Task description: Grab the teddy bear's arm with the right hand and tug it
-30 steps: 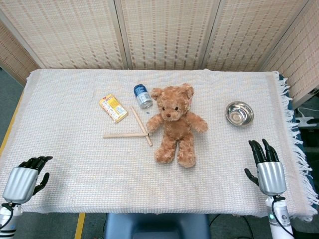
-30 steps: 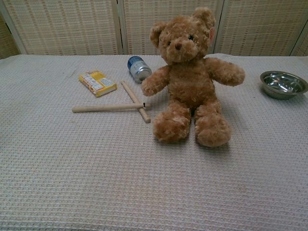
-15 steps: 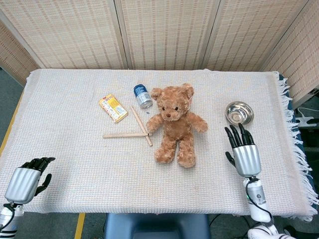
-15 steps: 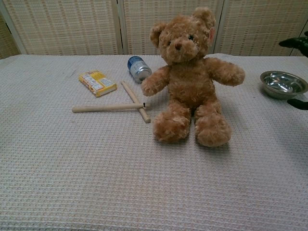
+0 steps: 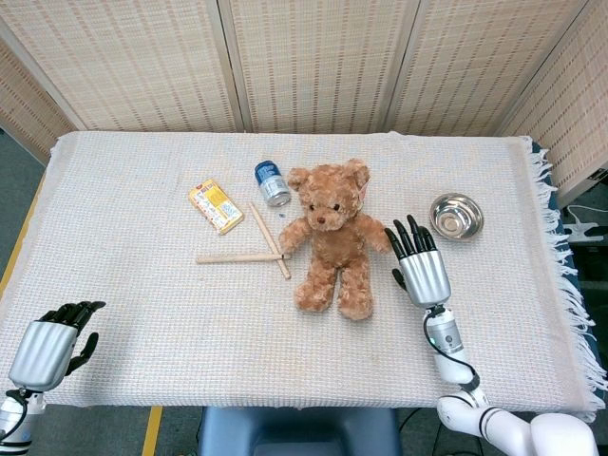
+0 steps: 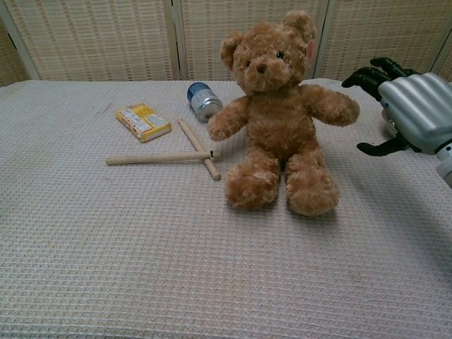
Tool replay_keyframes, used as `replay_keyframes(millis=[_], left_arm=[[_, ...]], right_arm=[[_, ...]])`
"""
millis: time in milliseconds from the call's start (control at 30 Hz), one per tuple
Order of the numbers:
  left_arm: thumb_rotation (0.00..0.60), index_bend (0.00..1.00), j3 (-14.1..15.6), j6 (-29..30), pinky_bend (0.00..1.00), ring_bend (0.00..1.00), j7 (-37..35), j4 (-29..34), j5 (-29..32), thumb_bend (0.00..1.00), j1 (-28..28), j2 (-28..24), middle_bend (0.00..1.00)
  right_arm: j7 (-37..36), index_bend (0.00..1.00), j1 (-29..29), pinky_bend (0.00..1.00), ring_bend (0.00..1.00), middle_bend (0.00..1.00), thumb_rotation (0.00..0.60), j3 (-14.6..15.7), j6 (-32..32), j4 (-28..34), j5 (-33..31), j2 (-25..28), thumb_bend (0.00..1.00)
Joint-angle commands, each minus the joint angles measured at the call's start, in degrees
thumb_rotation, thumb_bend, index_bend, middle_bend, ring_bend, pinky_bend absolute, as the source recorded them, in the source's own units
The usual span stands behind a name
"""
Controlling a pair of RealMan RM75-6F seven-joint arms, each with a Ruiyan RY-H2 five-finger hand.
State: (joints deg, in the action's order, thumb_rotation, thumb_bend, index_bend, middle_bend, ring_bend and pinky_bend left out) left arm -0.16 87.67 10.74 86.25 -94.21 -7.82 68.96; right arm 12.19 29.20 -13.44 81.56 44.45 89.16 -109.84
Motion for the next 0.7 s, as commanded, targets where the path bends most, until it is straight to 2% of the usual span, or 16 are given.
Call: replay_keyframes(millis=[33, 567, 700], left_arm=[[0.600, 0.27, 0.0, 0.0, 0.55, 0.34, 0.0, 0.0, -0.1, 0.44, 0.0, 0.0, 0.33], [0.600, 0.27, 0.2, 0.4, 0.55, 0.34, -0.4, 0.0, -0.7, 0.44, 0.0, -0.1, 0.33], [0.600, 0.27, 0.3, 0.5, 0.55, 0.34, -0.5, 0.0, -1.0, 0.44, 0.0, -0.1, 0.33]], right_arm=[[-2.6, 0.22, 1.9, 0.22, 0.00, 0.14, 0.600, -0.2, 0.5, -4.1, -0.1, -2.6, 0.06], [-7.6, 0.25, 7.4, 0.28, 0.00, 0.14, 0.600, -0.8, -0.2, -18.4, -2.2, -9.3, 0.07], [-9.6, 0.29, 8.8, 0.31, 0.01, 0.17, 0.600, -1.0, -0.2, -21.9, -2.8, -10.8, 0.08]])
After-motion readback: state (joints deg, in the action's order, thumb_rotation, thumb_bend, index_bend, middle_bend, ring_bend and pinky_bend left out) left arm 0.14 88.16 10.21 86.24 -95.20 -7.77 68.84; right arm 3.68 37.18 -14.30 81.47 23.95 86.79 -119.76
